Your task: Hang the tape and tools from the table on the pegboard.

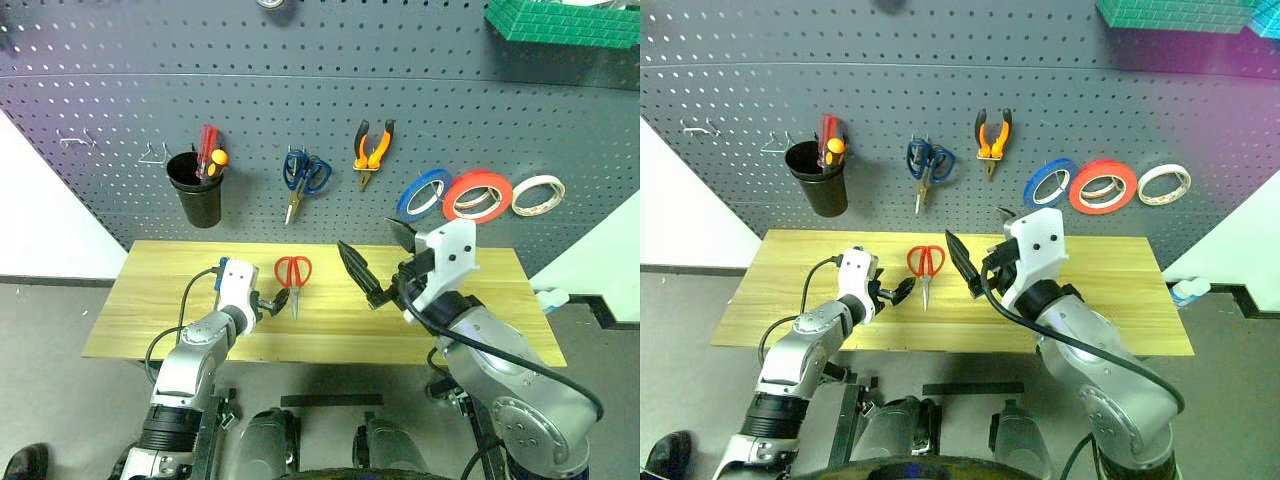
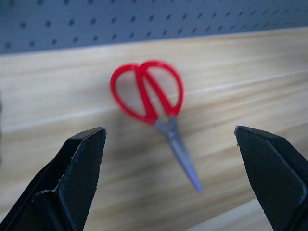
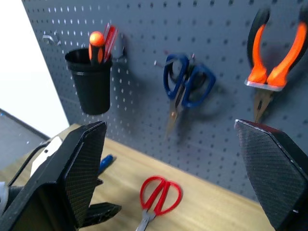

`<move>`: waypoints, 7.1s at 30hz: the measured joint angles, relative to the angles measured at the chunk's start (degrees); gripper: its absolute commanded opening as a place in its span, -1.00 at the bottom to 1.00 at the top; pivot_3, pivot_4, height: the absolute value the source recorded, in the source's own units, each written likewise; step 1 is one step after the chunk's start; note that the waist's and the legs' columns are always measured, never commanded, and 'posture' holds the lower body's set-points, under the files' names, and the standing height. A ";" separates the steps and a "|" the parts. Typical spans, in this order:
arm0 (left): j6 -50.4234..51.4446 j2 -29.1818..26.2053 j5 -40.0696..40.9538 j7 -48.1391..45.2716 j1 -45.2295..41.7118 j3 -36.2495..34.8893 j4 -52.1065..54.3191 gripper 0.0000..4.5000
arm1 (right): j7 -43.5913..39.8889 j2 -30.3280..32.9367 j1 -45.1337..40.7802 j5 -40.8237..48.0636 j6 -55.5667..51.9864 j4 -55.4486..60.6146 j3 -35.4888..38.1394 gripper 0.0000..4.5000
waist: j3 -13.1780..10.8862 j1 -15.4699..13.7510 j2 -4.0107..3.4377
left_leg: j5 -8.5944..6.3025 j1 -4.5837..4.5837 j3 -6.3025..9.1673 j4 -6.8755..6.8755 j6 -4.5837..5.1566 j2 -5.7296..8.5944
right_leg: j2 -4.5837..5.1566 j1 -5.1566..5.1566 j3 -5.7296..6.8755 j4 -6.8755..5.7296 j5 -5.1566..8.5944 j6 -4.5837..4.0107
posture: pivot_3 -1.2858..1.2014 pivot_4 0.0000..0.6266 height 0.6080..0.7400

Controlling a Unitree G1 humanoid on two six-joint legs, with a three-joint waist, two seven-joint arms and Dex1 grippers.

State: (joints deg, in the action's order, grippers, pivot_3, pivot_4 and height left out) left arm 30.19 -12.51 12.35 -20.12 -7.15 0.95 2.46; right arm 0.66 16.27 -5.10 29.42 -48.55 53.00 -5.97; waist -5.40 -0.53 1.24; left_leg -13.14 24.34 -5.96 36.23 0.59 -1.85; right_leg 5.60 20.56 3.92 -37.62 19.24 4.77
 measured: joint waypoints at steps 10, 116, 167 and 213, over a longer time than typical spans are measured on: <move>-6.02 0.16 1.88 -3.41 -0.13 -0.79 0.04 1.00 | -0.85 0.31 -1.24 -1.24 0.11 -1.24 1.39 0.98 | 1.50 1.31 -0.19 | 0.00 -0.06 -0.01 0.03 0.01 0.01 | -0.01 -0.05 -0.02 -0.06 0.00 0.00 | 0.01 -0.92 1.00; 15.96 10.33 -10.45 19.07 -15.12 2.08 -15.37 1.00 | -67.97 12.31 46.96 9.94 55.14 -34.80 31.62 0.98 | -7.30 1.33 -0.17 | -0.27 0.19 -0.04 -0.27 0.28 0.15 | 0.45 0.32 -0.58 0.74 0.01 0.03 | -0.08 -0.22 1.00; 21.75 14.11 -13.68 24.08 -30.47 2.41 -32.25 -0.89 | -68.34 11.83 51.16 11.44 55.13 -31.74 34.21 1.00 | -7.73 1.64 -0.09 | -0.23 0.49 -0.03 -0.19 0.25 0.15 | 0.43 0.47 -0.53 0.58 -0.03 0.12 | -0.10 -0.20 1.00; -5.93 0.18 -17.36 10.03 2.96 10.22 3.40 -0.89 | -68.99 11.80 45.20 11.21 54.40 -31.98 31.78 1.00 | -7.57 1.41 -0.38 | -0.21 0.50 -0.01 -0.13 0.24 0.16 | 0.47 0.43 -0.53 0.56 -0.01 0.08 | -0.04 -0.33 1.00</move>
State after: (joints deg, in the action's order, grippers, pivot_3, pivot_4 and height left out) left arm 24.27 -12.34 -5.01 -10.09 -4.19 11.17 5.85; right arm -68.33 28.07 40.10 40.63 5.85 21.02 25.81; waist -12.97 0.88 0.86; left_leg -13.34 24.84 -5.97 36.10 0.83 -1.70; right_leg 6.07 20.99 3.39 -37.06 19.23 4.85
